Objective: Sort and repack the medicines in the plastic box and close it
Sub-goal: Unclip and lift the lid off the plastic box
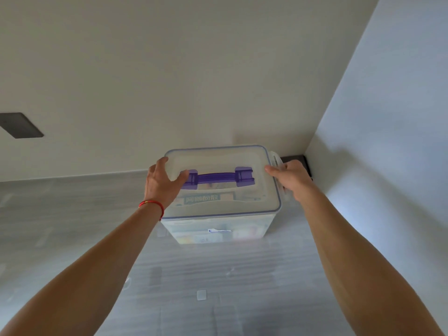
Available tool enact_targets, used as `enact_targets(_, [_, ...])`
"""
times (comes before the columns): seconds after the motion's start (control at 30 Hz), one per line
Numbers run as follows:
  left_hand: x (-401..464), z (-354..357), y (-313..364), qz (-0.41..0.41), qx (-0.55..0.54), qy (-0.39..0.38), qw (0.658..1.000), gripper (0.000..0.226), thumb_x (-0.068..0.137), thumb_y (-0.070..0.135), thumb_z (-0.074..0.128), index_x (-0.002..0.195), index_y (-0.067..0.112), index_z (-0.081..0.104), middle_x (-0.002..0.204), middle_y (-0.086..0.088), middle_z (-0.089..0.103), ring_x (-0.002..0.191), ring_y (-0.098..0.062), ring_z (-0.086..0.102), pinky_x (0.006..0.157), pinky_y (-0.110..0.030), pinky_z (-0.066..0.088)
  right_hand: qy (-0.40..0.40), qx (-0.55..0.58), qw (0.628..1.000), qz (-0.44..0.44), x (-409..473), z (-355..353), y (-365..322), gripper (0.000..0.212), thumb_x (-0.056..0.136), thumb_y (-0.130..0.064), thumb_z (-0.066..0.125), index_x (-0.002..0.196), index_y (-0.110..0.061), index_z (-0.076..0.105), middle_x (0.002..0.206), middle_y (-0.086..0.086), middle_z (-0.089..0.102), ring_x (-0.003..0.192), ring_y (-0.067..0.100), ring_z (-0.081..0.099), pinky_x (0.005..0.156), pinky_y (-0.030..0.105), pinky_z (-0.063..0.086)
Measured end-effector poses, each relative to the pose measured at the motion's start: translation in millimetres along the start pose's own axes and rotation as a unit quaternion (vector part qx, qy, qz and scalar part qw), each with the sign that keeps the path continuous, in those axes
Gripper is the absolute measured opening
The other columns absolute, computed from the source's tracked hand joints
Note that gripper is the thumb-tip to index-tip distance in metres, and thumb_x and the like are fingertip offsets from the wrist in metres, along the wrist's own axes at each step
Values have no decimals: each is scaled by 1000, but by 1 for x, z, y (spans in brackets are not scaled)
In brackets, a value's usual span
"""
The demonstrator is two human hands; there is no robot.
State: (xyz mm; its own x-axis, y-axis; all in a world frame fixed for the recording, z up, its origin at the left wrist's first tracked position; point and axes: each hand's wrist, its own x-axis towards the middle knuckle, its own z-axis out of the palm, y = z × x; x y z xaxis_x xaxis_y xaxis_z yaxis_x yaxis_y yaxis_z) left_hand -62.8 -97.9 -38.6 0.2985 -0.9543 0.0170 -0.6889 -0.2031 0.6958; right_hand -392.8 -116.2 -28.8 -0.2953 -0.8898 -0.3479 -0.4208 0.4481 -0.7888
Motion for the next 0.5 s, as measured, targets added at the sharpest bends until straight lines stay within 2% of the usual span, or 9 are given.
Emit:
enact_targets(0.07, [4,-3,-3,-35,-24,-9,999,78,78,53,74,143,25,41,137,-9,54,124,-30,53,103,-35,41,17,-54,998,-27,-7,3,0,46,87,-50,74,73,-12,53,79,6,60,83,29,59,63,32,45])
enact_targets(0.1, [6,-7,-5,-63,-56,-24,996,81,76,50,78,143,26,39,135,-8,56,121,-29,56,104,-36,44,26,-94,994,-39,-10,5,-1,43,89,-50,71,82,-9,59,89,10,64,93,33,61,72,35,48])
enact_targets(0.13, [9,-10,-7,-96,-108,-46,989,85,76,44,82,145,25,37,134,-8,57,118,-29,59,104,-40,46,42,-141,988,-53,-13,9,-3,47,92,-50,66,103,-5,64,109,16,64,110,37,58,86,41,48])
enact_targets(0.17, [13,-15,-12,-131,-174,-73,973,88,76,34,84,148,20,35,134,-11,58,116,-29,60,104,-43,48,61,-192,977,-67,-17,14,-6,54,94,-50,63,124,-6,59,130,19,56,125,40,49,99,47,43])
enact_targets(0.23, [17,-25,-21,-187,-275,-135,933,82,78,19,84,146,5,40,135,-18,59,114,-32,63,101,-47,50,90,-266,951,-127,-29,32,-16,60,96,-54,56,145,-20,45,153,13,37,144,39,27,112,63,26])
enact_targets(0.3, [18,-34,-28,-228,-264,-172,921,58,74,26,87,120,-1,62,114,-16,69,96,-29,69,86,-43,57,50,-295,928,-221,-43,59,-30,56,98,-56,51,148,-32,42,161,5,29,153,33,14,116,70,8])
enact_targets(0.37, [13,-41,-24,-268,-229,-205,913,46,65,40,90,80,6,65,70,-7,64,52,-19,60,51,-28,51,-39,-302,899,-314,-56,93,-43,53,99,-56,49,148,-36,44,164,0,29,157,26,11,119,69,0])
enact_targets(0.43, [12,-43,-22,-282,-203,-226,910,48,65,46,89,77,8,61,55,-4,50,40,-18,43,45,-23,40,-110,-318,873,-352,-70,126,-52,54,99,-62,44,148,-38,43,166,-2,24,157,24,9,121,66,0])
enact_targets(0.5, [13,-45,-21,-290,-191,-234,908,47,72,47,85,85,9,59,56,-5,48,42,-18,41,52,-24,41,-106,-352,861,-352,-79,147,-53,60,97,-70,33,149,-40,38,167,-1,18,157,29,5,121,65,2])
